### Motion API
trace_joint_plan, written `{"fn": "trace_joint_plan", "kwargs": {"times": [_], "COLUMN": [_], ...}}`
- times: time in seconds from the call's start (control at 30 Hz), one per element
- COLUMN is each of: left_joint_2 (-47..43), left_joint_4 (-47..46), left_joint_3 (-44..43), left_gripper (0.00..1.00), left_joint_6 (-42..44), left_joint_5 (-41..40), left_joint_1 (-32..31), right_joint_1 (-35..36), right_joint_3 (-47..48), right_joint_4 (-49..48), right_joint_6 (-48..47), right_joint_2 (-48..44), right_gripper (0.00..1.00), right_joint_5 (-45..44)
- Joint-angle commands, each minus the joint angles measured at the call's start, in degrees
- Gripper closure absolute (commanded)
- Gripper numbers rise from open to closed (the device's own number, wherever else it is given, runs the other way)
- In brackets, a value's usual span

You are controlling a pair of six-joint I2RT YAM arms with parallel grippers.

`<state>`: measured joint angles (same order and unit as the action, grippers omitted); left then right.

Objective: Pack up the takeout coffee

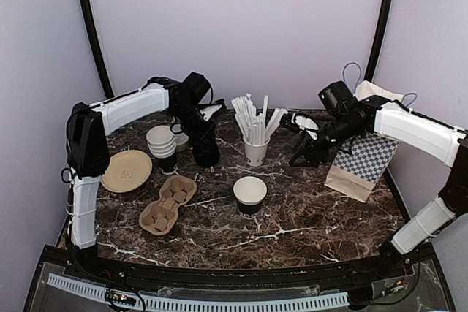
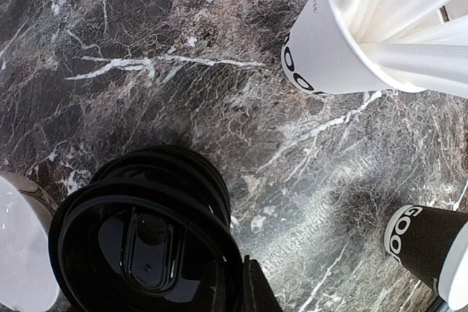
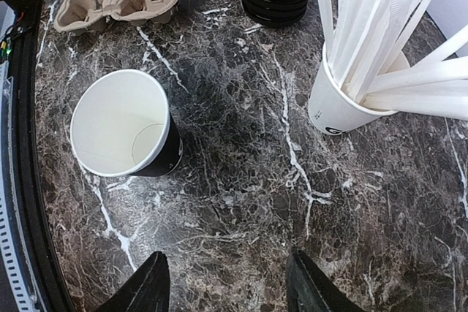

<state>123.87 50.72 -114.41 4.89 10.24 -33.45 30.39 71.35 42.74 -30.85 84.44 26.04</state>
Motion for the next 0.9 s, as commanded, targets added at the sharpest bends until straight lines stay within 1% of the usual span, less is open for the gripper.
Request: {"fn": "trace_joint_plan", "kwargs": {"times": [0.0,0.17,0.3,0.43,0.5,0.53,0.63,0.67,0.7,0.73,0.77,0.8,0.83,0.87], "left_joint_2": [-9.6,-15.8,-21.0,-26.9,-30.5,-31.4,-35.5,-36.1,-37.1,-37.5,-38.1,-38.4,-39.1,-39.4], "left_joint_4": [2.6,0.4,-4.2,-13.4,-19.4,-24.1,-33.1,-36.5,-38.4,-42.2,-44.1,-48.4,-51.0,-55.5], "left_joint_3": [-2.2,-2.3,-0.5,4.7,8.3,9.7,16.8,17.9,20.3,22.6,23.7,26.4,27.5,29.9], "left_gripper": [0.9,0.9,0.89,0.89,0.89,0.89,0.89,0.89,0.89,0.89,0.89,0.89,0.9,0.9], "left_joint_6": [0.2,-0.1,-0.7,-2.1,-4.1,-5.3,-9.8,-10.3,-11.9,-12.7,-14.5,-15.6,-17.7,-18.8], "left_joint_5": [2.9,8.7,16.4,26.4,31.0,32.1,34.4,34.6,35.0,35.4,36.2,36.4,36.8,36.9], "left_joint_1": [-1.5,-3.0,-4.4,-6.8,-7.7,-7.9,-7.9,-8.0,-8.0,-8.0,-8.0,-8.0,-8.0,-8.0], "right_joint_1": [0.4,0.5,0.5,0.5,0.5,0.5,0.4,0.4,0.5,0.4,0.5,0.5,0.6,0.6], "right_joint_3": [3.7,9.5,14.2,17.9,20.3,21.0,22.2,22.4,22.4,22.3,22.0,21.6,21.2,20.7], "right_joint_4": [2.6,3.8,2.3,-2.1,-3.3,-4.5,-8.1,-9.5,-11.3,-14.2,-16.7,-19.5,-22.1,-25.2], "right_joint_6": [-0.5,0.3,3.6,8.9,12.1,13.8,19.3,21.7,24.2,27.2,30.4,34.2,38.7,41.8], "right_joint_2": [-1.0,-1.7,-2.5,-2.3,-0.9,-0.3,1.4,1.9,2.4,3.0,3.7,4.3,5.0,5.6], "right_gripper": [0.46,0.46,0.43,0.41,0.4,0.39,0.31,0.28,0.26,0.24,0.21,0.18,0.13,0.07], "right_joint_5": [3.9,10.2,12.8,14.7,17.4,19.1,25.3,27.5,29.4,31.4,33.3,35.1,36.7,37.9]}}
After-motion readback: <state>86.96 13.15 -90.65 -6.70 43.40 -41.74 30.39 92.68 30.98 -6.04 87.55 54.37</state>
